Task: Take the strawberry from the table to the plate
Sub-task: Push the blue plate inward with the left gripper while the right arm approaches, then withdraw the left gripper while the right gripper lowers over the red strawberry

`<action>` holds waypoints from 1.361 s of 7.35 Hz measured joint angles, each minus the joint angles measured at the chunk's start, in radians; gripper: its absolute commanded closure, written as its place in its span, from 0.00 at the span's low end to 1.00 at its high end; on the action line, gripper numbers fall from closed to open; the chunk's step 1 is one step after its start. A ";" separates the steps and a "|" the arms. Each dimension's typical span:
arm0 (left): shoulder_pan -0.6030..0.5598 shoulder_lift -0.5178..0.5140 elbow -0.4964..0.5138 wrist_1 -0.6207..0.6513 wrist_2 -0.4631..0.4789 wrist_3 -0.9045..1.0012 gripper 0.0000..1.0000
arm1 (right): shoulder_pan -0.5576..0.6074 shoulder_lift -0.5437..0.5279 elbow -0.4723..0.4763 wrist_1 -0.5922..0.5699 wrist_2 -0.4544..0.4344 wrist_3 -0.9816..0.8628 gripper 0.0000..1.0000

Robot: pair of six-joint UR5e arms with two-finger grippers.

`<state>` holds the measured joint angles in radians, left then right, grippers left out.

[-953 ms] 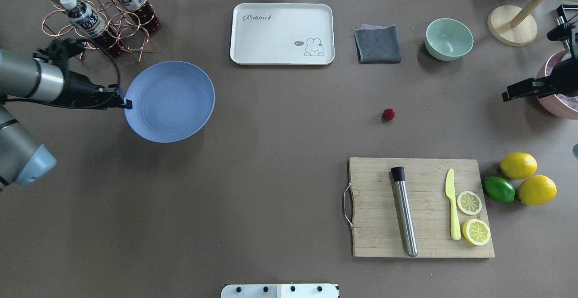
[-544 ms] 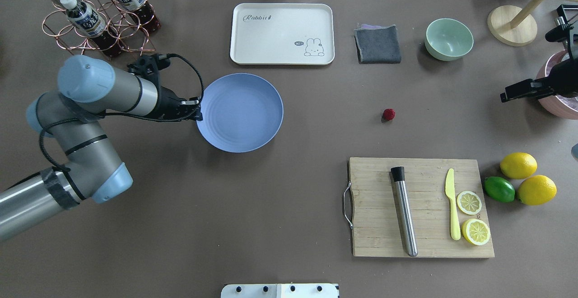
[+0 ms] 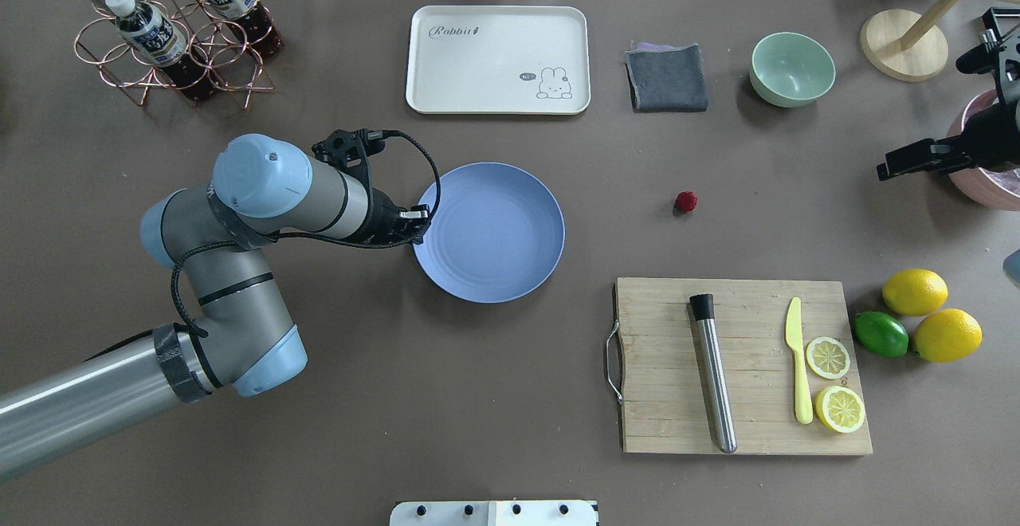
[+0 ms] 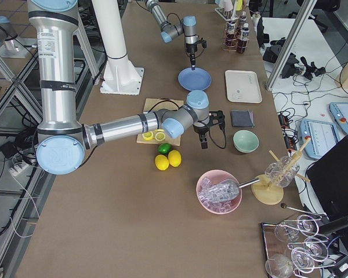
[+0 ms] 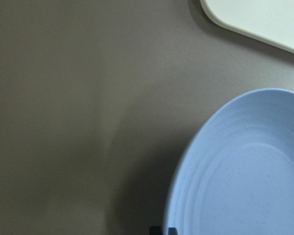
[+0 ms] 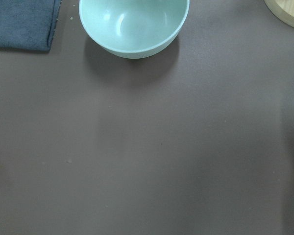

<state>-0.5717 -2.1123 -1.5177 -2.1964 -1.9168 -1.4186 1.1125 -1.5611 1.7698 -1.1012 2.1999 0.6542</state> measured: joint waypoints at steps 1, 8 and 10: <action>0.003 0.000 0.000 0.002 0.001 0.002 0.03 | -0.011 0.012 -0.004 -0.001 -0.003 0.004 0.01; -0.256 0.210 -0.169 0.059 -0.180 0.295 0.02 | -0.263 0.266 -0.027 -0.150 -0.169 0.298 0.03; -0.377 0.315 -0.191 0.062 -0.258 0.460 0.02 | -0.305 0.339 -0.070 -0.184 -0.203 0.337 0.04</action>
<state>-0.9489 -1.7977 -1.7087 -2.1341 -2.1746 -0.9590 0.8072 -1.2222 1.6994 -1.2848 1.9968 0.9910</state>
